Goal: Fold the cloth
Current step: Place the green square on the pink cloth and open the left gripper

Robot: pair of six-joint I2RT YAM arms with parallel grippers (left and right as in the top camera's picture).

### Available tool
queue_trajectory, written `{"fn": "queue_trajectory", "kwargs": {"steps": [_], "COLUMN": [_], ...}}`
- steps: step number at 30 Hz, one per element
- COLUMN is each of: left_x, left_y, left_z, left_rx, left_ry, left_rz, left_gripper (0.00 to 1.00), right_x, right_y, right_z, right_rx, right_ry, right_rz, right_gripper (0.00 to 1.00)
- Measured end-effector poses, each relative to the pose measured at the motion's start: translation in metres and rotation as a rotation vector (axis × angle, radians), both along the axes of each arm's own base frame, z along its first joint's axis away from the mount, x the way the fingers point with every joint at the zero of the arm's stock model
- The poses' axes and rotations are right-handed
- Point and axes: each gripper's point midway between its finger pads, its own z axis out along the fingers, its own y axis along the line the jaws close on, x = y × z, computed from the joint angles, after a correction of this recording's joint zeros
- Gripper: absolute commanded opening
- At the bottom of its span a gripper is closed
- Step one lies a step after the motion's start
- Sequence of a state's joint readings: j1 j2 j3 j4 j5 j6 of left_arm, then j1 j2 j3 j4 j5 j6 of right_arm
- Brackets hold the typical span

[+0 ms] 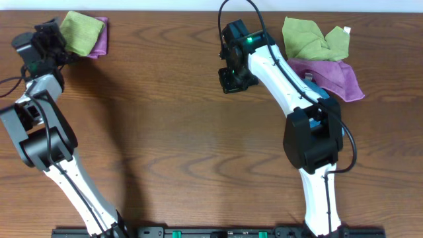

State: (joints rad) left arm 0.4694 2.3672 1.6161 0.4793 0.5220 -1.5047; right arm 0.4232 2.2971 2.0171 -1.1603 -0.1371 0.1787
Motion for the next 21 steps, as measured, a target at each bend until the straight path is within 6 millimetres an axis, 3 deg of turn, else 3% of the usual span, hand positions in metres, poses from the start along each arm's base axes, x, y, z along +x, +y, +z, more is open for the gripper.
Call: {"fn": "queue_trajectory", "kwargs": {"steps": [6, 15, 21], "left_x": [-0.003, -0.013, -0.02], "left_y": [-0.009, -0.029, -0.027], "left_z": [0.0, -0.019, -0.024], "left_rx": [-0.044, -0.128, -0.14], "left_ry": [-0.001, 0.081, 0.103], "left_rz": [-0.061, -0.144, -0.168], "left_gripper": [0.95, 0.95, 0.95], "right_x": [-0.004, -0.011, -0.016], "right_y": [0.01, 0.023, 0.03], "right_z": [0.0, 0.0, 0.0], "right_rx": [0.0, 0.002, 0.002], "right_ry": [-0.002, -0.005, -0.004], "right_rz": [0.022, 0.054, 0.071], "right_gripper": [0.02, 0.01, 0.01]}}
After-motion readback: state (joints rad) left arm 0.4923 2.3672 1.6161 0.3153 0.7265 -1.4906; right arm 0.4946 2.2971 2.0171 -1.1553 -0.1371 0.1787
